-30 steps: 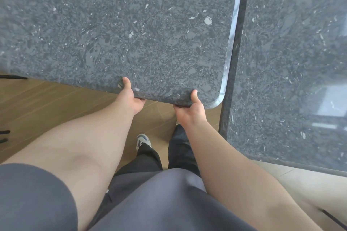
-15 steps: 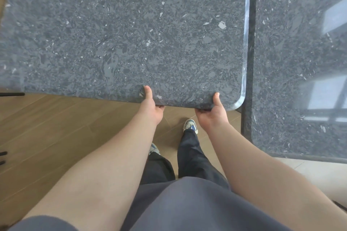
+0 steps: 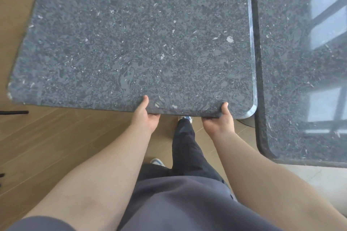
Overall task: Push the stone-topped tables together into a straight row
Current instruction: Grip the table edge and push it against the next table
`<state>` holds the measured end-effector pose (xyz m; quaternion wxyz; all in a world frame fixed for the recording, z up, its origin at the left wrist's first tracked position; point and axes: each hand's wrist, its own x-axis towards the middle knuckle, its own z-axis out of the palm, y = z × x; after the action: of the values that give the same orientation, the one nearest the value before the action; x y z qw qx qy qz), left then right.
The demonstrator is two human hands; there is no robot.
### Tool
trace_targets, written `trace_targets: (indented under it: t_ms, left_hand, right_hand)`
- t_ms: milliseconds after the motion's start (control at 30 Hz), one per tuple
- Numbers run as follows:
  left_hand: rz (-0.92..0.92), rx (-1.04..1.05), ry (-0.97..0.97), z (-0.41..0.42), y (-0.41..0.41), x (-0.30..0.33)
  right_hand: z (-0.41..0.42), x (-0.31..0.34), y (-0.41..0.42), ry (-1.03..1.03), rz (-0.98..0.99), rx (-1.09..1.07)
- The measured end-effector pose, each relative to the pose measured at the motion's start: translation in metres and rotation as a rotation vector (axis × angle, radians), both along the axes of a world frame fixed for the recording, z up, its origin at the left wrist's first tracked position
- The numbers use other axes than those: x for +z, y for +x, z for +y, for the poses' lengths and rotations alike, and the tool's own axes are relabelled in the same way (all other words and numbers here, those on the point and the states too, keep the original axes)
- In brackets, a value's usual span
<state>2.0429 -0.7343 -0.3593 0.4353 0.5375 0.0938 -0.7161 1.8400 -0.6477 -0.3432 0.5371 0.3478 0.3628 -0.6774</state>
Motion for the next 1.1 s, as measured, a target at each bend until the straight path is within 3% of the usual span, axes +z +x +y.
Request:
trace_targets:
  t_ms: [633, 1100]
  left_hand:
    - [-0.057, -0.109, 0.019, -0.005, 0.004, 0.011]
    - [-0.122, -0.119, 0.037, 0.022, 0.013, 0.012]
  right_hand:
    - [0.005, 0.015, -0.007, 0.077, 0.053, 0.147]
    - [0.033, 0.013, -0.002, 0.015, 0.016, 0.165]
